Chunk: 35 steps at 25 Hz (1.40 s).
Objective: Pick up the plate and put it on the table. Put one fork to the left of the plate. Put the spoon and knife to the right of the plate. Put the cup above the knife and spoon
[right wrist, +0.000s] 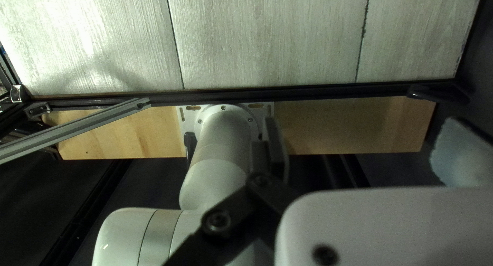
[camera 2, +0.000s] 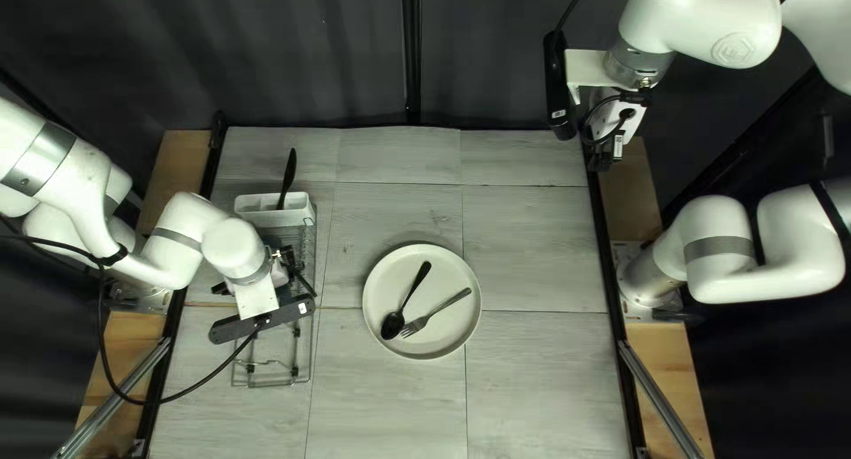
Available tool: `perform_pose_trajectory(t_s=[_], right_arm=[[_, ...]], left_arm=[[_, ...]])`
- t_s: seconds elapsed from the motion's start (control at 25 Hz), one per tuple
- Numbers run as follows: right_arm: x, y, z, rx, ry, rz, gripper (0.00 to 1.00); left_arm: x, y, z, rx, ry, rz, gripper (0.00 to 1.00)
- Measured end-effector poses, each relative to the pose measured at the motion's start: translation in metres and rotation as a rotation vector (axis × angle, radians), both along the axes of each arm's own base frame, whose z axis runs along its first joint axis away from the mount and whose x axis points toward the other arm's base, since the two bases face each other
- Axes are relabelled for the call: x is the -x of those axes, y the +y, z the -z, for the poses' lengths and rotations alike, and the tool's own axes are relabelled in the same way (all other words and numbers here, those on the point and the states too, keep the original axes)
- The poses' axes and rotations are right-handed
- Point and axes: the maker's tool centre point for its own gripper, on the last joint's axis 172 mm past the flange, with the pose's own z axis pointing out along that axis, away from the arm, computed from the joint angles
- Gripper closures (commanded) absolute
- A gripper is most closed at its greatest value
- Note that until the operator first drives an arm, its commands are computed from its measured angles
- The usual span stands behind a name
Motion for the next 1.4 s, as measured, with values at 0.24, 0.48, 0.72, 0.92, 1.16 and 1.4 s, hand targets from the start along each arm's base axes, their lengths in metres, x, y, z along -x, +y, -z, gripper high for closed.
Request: perform_pose_trajectory(t_s=[0.24,0.48,0.72,0.92,1.16,1.4], right_arm=[[0.000,0.000,0.000,0.000,0.000,0.000,0.00],[0.000,0.000,0.000,0.000,0.000,0.000,0.00],[0.000,0.000,0.000,0.000,0.000,0.000,0.00],[0.000,0.000,0.000,0.000,0.000,0.000,0.00],[0.000,0.000,0.000,0.000,0.000,0.000,0.00],[0.000,0.000,0.000,0.000,0.000,0.000,0.00]], left_arm=[[-0.002,0.001,0.005,0.013,0.008,0.017,0.87],[-0.003,0.000,-0.002,0.019,0.012,0.032,1.00],[-0.005,0.004,-0.063,0.004,-0.018,0.026,1.00],[-0.033,0.012,-0.132,0.009,-0.073,-0.008,1.00],[-0.070,0.012,-0.175,0.053,-0.078,0.001,1.00],[-0.091,0.018,-0.180,0.083,-0.075,-0.024,1.00]])
